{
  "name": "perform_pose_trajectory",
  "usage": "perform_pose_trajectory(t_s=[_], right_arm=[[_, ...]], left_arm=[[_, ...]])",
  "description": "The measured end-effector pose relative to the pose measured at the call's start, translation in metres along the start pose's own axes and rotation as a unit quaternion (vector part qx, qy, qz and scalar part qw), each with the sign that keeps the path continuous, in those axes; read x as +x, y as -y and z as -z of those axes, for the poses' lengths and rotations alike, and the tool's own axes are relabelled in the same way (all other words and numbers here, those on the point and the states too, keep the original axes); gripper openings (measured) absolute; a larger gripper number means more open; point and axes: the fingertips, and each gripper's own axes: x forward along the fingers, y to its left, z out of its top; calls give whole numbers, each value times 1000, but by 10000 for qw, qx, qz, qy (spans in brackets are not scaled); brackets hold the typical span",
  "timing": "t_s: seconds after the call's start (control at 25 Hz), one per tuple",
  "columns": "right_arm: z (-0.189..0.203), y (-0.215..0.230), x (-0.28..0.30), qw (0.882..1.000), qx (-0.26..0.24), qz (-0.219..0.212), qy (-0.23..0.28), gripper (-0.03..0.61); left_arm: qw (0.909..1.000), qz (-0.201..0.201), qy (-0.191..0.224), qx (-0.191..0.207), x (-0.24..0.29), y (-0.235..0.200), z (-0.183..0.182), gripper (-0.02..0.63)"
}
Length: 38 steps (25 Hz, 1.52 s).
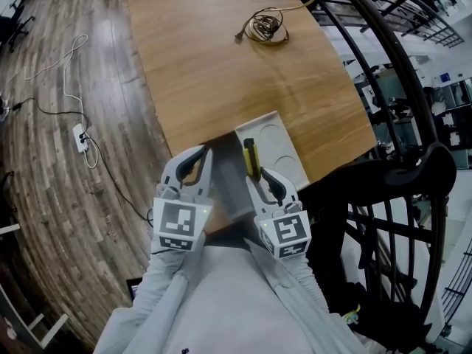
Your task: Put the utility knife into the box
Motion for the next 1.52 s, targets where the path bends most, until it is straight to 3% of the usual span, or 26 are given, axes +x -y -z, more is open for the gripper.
perform_pose_trajectory(t_s=[0.4, 0.68, 1.52], right_arm=[[62, -22, 31, 9941, -125, -10, -1074, 127], [91, -32, 49, 9879, -110, 29, -1549, 129], [131, -29, 71, 9638, -287, 280, -2634, 129]], left_arm=[[9995, 62, -46, -320, -3, 1, 35, 18], [9992, 83, -21, -392, -7, 1, 44, 18], [9989, -37, 15, -462, -14, -10, 50, 18]])
